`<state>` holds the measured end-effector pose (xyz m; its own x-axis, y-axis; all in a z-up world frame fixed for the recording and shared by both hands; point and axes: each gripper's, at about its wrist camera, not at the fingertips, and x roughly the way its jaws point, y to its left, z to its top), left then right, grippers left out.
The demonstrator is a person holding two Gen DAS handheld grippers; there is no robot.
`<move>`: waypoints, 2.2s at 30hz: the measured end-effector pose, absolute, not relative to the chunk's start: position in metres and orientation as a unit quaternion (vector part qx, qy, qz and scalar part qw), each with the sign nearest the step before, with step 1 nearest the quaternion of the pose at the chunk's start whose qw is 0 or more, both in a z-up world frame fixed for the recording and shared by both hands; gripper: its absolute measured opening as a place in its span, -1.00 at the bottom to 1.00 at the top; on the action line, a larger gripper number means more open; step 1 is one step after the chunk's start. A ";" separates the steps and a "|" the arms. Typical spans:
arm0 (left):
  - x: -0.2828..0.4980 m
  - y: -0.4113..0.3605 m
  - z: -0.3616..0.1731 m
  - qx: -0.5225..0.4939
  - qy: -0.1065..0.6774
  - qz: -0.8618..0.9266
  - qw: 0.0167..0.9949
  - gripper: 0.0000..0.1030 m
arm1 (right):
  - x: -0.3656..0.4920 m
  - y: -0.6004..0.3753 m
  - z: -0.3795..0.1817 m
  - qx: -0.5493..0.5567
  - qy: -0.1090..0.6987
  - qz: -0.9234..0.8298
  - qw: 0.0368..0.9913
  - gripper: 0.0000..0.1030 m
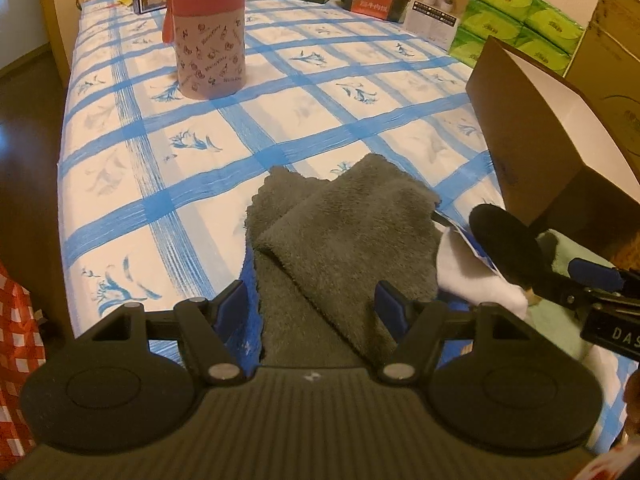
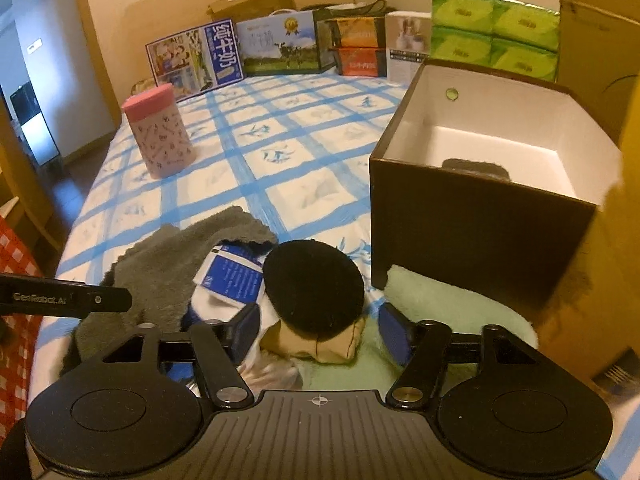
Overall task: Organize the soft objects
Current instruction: 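Grasp the grey fleece cloth with the left tool while the right tool grasps the black sponge, then carry the grey cloth and black sponge over the box with both tools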
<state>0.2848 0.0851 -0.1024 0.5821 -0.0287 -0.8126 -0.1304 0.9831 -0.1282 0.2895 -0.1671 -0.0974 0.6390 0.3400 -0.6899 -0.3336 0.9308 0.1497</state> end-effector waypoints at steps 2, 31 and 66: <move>0.288 0.087 -0.106 -0.094 0.458 0.030 0.883 0.31 | 0.296 -0.166 -0.102 0.003 0.381 0.186 0.905 0.44; 0.295 0.093 -0.122 -0.125 0.446 0.014 0.886 -0.66 | 0.300 -0.160 -0.104 -0.003 0.360 0.196 0.912 0.15; 0.197 0.086 0.028 -0.148 0.312 -0.037 0.938 -0.85 | 0.201 -0.217 -0.024 0.062 0.320 0.178 0.928 0.15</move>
